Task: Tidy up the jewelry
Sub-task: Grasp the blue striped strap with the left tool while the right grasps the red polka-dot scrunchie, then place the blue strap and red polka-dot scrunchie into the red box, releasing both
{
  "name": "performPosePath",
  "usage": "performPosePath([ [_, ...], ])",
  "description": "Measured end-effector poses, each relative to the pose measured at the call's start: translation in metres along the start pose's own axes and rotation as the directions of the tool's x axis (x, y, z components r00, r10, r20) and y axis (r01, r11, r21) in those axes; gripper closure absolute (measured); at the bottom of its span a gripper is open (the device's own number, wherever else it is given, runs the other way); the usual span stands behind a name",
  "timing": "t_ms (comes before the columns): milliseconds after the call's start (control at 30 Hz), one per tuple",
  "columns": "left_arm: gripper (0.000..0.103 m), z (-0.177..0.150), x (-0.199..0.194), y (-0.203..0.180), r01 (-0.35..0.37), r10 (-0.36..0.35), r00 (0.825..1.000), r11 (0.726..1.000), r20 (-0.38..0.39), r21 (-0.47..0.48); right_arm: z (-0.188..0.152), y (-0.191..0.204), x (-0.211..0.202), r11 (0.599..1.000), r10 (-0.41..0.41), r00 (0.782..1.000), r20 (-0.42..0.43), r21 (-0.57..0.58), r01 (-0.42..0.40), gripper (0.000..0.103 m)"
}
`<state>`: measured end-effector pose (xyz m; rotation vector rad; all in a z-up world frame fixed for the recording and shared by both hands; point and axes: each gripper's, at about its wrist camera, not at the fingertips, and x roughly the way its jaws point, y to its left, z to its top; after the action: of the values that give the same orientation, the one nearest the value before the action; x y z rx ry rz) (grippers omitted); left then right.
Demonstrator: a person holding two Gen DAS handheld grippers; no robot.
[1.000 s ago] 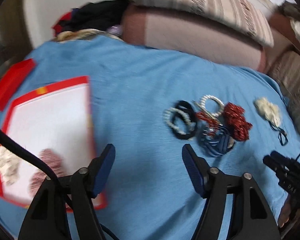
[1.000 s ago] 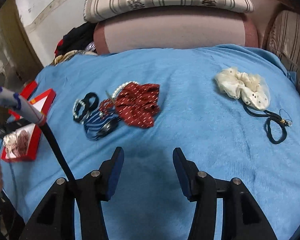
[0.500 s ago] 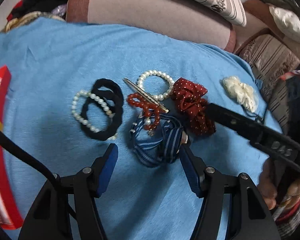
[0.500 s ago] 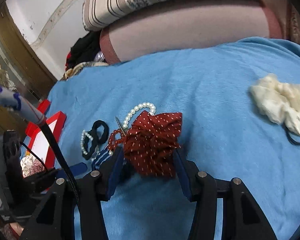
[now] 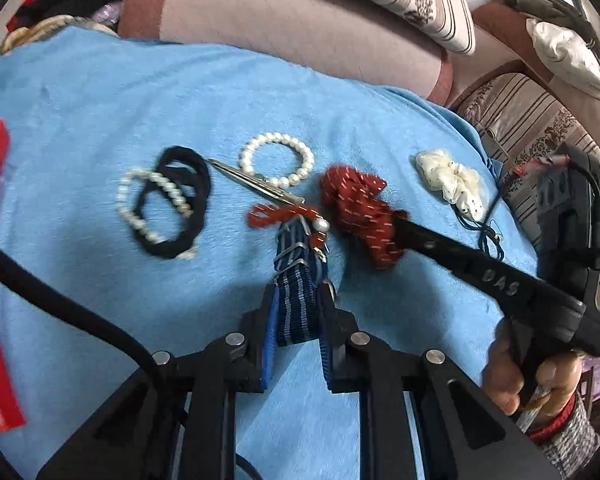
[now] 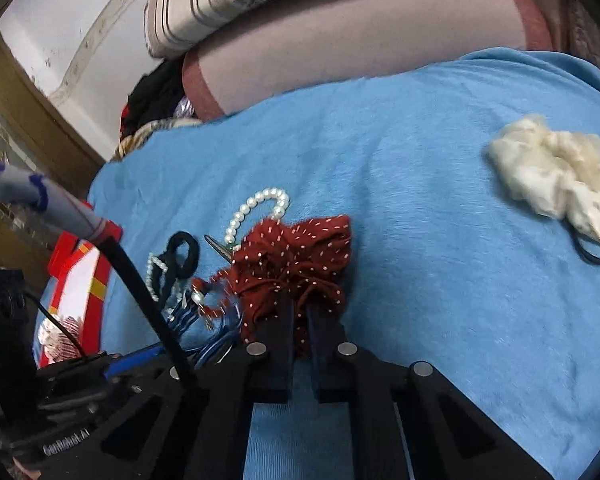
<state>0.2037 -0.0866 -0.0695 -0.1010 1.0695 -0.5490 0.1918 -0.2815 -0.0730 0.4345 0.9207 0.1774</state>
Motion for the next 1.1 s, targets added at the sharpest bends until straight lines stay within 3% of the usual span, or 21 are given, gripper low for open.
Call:
performPosePath([
  [267, 0.086, -0.029, -0.082, -0.005, -0.077, 0.069, 0.993, 0.994, 0.097, 0.077, -0.018, 0.006, -0.057, 1.000, 0.007, 0.999, 0.050, -0.027, -0.006, 0.099],
  [433, 0.086, -0.040, -0.115, 0.001, -0.100, 0.091, 0.988, 0.993, 0.124, 0.069, -0.029, 0.027, -0.077, 0.997, 0.034, 0.997, 0.062, -0.069, -0.030, 0.099],
  [667, 0.086, -0.056, -0.157, 0.017, -0.169, 0.158, 0.968, 0.985, 0.195, 0.038, -0.036, 0.072, -0.089, 0.987, 0.082, 0.995, 0.054, -0.146, -0.074, 0.099],
  [833, 0.086, -0.058, -0.185, 0.050, -0.222, 0.223, 0.948, 0.975, 0.227, -0.032, -0.033, 0.120, -0.083, 0.967, 0.124, 0.992, 0.038, -0.230, -0.112, 0.099],
  [1100, 0.086, -0.042, -0.226, 0.125, -0.327, 0.354, 0.897, 0.935, 0.265, -0.139, -0.016, 0.214, -0.044, 0.925, 0.199, 0.980, -0.009, -0.330, -0.190, 0.099],
])
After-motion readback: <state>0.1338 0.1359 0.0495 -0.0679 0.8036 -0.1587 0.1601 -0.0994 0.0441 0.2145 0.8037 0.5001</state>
